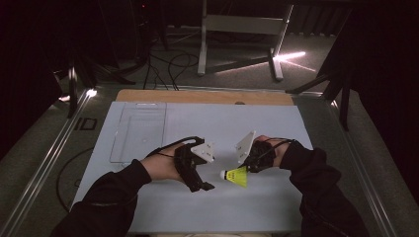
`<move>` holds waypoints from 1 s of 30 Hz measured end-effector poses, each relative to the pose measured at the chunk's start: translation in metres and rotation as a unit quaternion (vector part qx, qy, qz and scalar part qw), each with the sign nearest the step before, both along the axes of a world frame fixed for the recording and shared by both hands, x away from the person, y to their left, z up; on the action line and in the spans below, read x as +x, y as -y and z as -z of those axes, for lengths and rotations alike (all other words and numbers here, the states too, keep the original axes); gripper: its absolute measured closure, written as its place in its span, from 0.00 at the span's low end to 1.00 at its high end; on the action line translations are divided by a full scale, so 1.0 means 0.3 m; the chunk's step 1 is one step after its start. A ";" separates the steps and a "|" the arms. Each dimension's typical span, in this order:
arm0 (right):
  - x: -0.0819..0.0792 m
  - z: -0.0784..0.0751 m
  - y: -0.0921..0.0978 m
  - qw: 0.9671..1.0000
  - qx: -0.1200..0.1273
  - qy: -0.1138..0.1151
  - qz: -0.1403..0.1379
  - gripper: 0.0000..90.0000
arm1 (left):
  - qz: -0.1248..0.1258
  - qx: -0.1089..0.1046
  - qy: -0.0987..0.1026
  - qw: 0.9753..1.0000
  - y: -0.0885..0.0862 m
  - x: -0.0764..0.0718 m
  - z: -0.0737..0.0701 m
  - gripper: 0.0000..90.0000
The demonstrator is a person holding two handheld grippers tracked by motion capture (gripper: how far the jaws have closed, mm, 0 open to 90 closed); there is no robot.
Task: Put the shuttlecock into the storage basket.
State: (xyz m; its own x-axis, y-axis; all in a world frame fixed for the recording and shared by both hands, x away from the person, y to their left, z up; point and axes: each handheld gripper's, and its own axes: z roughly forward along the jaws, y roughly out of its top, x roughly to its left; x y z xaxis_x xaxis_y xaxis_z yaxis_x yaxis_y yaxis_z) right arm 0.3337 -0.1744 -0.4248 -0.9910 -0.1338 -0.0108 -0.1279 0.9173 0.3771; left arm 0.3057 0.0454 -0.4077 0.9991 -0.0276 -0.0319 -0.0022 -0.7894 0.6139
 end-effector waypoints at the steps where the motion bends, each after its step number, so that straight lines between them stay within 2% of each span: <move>1: -0.002 -0.001 -0.002 1.000 -0.002 0.001 0.002 1.00 | 0.000 0.001 0.001 1.000 0.006 0.000 0.004 0.17; 5: -0.002 -0.003 -0.010 1.000 0.000 0.000 -0.002 1.00 | 0.013 0.008 0.004 1.000 0.032 -0.001 0.028 0.26; 8: -0.001 -0.003 -0.014 1.000 0.004 0.000 -0.006 1.00 | 0.011 0.011 0.004 1.000 0.043 0.001 0.038 0.33; 11: -0.003 -0.001 -0.020 1.000 0.000 0.001 -0.009 1.00 | 0.003 0.023 0.008 1.000 0.068 0.012 0.058 0.39; 16: -0.005 0.001 -0.029 1.000 0.004 -0.003 -0.013 1.00 | 0.004 0.034 0.009 0.999 0.090 0.019 0.072 0.46; 19: -0.005 -0.001 -0.032 1.000 0.006 -0.003 -0.015 1.00 | 0.008 0.041 0.015 0.999 0.109 0.020 0.082 0.54; 22: -0.004 -0.001 -0.035 1.000 0.008 -0.001 -0.020 1.00 | 0.022 0.043 0.024 0.999 0.117 0.024 0.082 0.61; 23: -0.014 -0.006 -0.031 1.000 -0.007 -0.009 0.001 1.00 | 0.037 0.045 0.035 0.998 0.125 0.031 0.079 0.64; 24: -0.010 -0.005 -0.033 1.000 -0.002 -0.006 -0.008 1.00 | 0.035 0.046 0.035 0.998 0.127 0.029 0.079 0.66; 26: -0.014 -0.007 -0.031 1.000 -0.006 -0.008 -0.001 1.00 | 0.034 0.047 0.035 0.998 0.129 0.025 0.079 0.70; 30: -0.016 -0.006 -0.030 1.000 -0.008 -0.011 0.002 1.00 | 0.038 0.046 0.035 0.998 0.130 0.023 0.080 0.72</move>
State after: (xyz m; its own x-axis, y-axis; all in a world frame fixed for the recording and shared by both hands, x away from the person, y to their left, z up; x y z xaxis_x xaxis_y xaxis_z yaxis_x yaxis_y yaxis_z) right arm 0.3289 -0.1653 -0.4229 -0.9916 -0.1290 0.0128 -0.1154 0.9239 0.3647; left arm 0.3126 0.0065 -0.4316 0.9942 -0.1035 0.0309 -0.1039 -0.8388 0.5344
